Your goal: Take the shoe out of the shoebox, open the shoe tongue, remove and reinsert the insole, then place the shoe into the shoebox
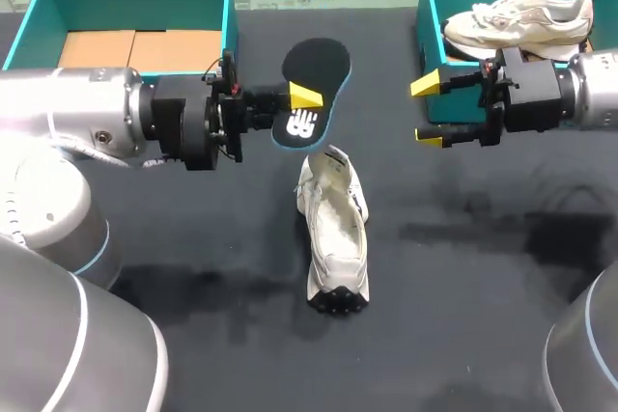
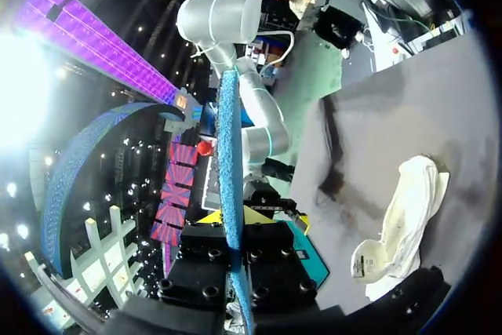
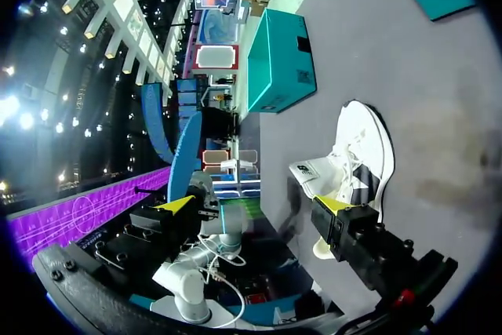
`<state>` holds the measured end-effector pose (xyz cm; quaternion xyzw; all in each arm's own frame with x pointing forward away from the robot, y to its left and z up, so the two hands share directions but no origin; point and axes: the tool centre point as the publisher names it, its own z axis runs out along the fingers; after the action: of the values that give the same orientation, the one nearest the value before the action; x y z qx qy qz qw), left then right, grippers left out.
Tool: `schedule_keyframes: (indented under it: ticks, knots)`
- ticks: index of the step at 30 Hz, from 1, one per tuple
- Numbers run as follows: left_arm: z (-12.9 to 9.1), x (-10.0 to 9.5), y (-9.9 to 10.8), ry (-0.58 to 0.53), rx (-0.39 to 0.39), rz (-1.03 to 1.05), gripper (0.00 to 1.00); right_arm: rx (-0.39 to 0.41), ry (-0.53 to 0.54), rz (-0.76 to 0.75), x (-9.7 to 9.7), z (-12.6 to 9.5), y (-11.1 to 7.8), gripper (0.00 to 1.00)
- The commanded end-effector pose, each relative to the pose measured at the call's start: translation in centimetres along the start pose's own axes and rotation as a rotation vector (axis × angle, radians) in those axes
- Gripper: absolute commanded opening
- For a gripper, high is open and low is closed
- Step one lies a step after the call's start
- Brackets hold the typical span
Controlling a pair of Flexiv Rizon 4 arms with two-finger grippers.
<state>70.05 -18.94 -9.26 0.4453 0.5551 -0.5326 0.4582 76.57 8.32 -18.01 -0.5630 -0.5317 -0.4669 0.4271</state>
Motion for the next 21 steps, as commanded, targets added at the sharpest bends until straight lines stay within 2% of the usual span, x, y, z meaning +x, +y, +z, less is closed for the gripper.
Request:
schedule_keyframes:
  ticks: [1, 6, 11, 21]
  knots:
    - [0.3, 2.4, 0.2, 0.016, -0.035, 0.072, 0.00, 0.012, 0.022, -0.001, 0.3, 1.0, 0.5, 1.00]
    - [0.7, 4.0, 1.2, 0.029, -0.044, 0.134, 0.00, 0.014, 0.033, 0.013, 0.8, 2.1, 0.9, 1.00]
    - [1.0, 4.8, 2.0, 0.039, -0.049, 0.168, 0.00, 0.013, 0.024, 0.003, 1.2, 3.1, 0.7, 1.00]
    - [1.7, 6.5, 3.4, 0.061, -0.103, 0.215, 0.00, -0.008, 0.039, -0.032, 1.2, 5.2, -0.9, 1.00]
